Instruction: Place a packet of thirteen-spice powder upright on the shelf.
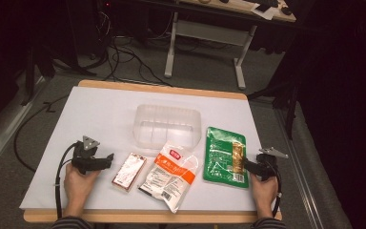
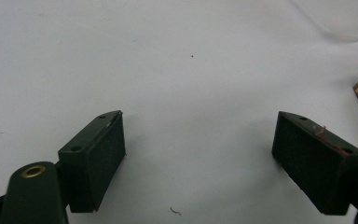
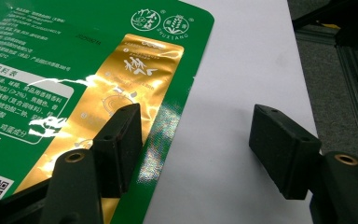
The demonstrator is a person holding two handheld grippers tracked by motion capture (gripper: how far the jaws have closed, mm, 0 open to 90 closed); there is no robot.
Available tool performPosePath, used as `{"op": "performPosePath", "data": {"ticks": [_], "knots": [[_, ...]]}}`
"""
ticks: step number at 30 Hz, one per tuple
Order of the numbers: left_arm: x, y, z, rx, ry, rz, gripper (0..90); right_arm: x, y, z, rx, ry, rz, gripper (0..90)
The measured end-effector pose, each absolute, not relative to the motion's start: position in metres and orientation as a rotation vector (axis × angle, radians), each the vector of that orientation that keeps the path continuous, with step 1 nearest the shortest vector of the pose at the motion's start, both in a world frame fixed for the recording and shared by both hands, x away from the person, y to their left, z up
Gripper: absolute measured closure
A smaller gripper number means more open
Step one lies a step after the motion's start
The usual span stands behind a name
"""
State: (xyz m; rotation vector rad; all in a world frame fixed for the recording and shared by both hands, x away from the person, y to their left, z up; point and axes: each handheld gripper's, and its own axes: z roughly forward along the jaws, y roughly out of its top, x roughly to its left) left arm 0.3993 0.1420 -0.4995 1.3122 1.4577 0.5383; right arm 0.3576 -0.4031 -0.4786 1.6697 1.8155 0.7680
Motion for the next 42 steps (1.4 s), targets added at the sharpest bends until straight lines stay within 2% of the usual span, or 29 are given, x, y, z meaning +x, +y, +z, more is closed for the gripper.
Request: {"op": "performPosePath", "data": {"ticks": [42], "knots": [[0.3988,0.1393,-0.4956,1.329,1.479,0.517,16.5,0.3576,-0.4032,-0.4787,1.652,1.827,0.764,34.8]]}}
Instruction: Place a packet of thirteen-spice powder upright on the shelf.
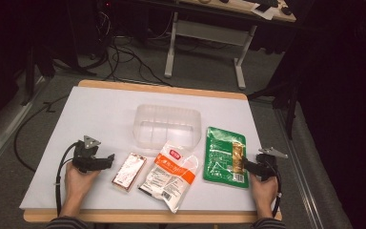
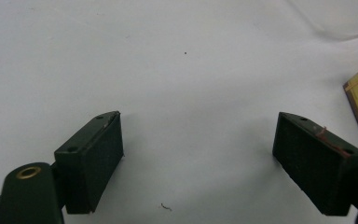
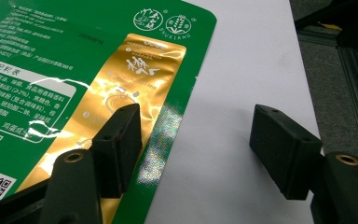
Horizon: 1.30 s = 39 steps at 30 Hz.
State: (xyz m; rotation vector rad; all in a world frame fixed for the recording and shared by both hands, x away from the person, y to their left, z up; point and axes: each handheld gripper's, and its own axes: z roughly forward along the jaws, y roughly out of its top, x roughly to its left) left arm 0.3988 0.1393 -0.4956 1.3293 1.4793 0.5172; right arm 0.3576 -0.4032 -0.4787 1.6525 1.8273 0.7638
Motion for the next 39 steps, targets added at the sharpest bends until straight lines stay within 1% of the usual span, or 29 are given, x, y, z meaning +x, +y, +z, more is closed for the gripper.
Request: {"op": "performPosePath", "data": {"ticks": [17,39], "knots": [[0.393,0.136,-0.491,1.356,1.472,0.515,15.6,0.357,-0.403,-0.479,1.654,1.825,0.767,34.8],[0.378,0.122,-0.475,1.388,1.436,0.469,15.7,0.357,-0.403,-0.479,1.653,1.826,0.77,34.6]]}}
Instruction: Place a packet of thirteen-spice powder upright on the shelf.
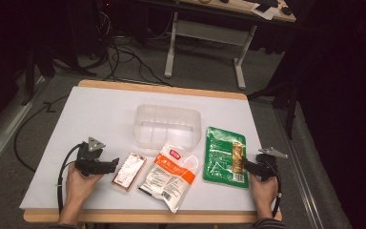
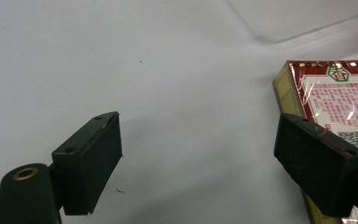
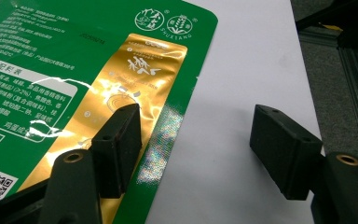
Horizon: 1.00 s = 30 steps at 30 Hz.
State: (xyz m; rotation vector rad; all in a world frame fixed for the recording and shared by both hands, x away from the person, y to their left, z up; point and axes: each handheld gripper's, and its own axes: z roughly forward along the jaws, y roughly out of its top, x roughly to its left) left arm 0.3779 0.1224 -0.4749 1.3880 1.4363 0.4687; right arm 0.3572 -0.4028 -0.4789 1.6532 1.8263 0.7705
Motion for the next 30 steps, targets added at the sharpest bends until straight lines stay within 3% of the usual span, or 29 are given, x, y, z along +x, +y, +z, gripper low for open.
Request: {"op": "performPosePath", "data": {"ticks": [30], "knots": [[0.36,0.086,-0.447,1.429,1.382,0.393,14.9,0.357,-0.402,-0.479,1.656,1.831,0.769,34.4]]}}
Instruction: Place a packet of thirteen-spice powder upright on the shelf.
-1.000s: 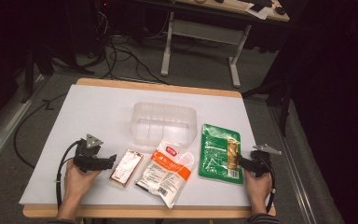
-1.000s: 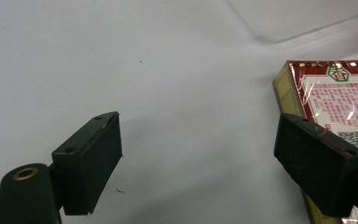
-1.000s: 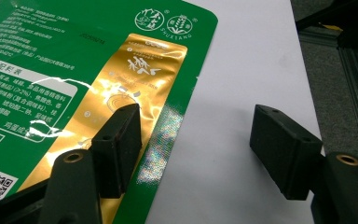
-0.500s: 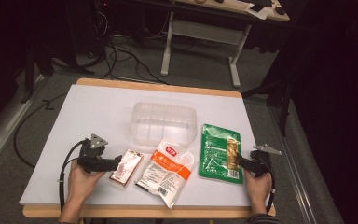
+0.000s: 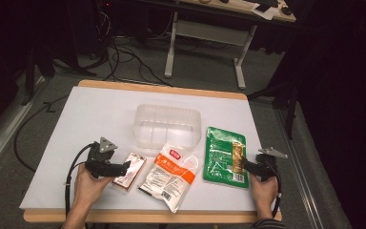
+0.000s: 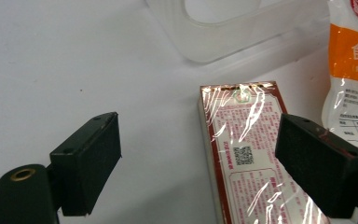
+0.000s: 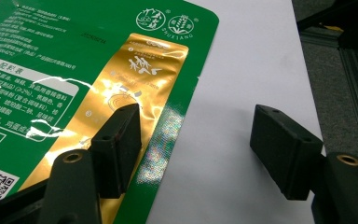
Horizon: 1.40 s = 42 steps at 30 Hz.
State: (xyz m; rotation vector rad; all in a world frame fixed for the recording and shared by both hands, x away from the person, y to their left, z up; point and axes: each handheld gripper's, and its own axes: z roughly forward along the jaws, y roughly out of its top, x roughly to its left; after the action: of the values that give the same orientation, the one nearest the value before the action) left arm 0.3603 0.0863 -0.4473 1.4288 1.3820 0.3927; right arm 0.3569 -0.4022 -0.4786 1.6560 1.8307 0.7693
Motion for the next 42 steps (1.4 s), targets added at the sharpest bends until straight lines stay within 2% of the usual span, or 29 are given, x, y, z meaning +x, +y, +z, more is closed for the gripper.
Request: {"op": "performPosePath", "data": {"ticks": [14,42], "knots": [[0.363,0.063,-0.448,1.496,1.386,0.382,14.8,0.357,-0.402,-0.479,1.647,1.835,0.77,34.4],[0.386,0.025,-0.469,1.619,1.479,0.439,15.5,0.357,-0.402,-0.479,1.643,1.836,0.773,34.4]]}}
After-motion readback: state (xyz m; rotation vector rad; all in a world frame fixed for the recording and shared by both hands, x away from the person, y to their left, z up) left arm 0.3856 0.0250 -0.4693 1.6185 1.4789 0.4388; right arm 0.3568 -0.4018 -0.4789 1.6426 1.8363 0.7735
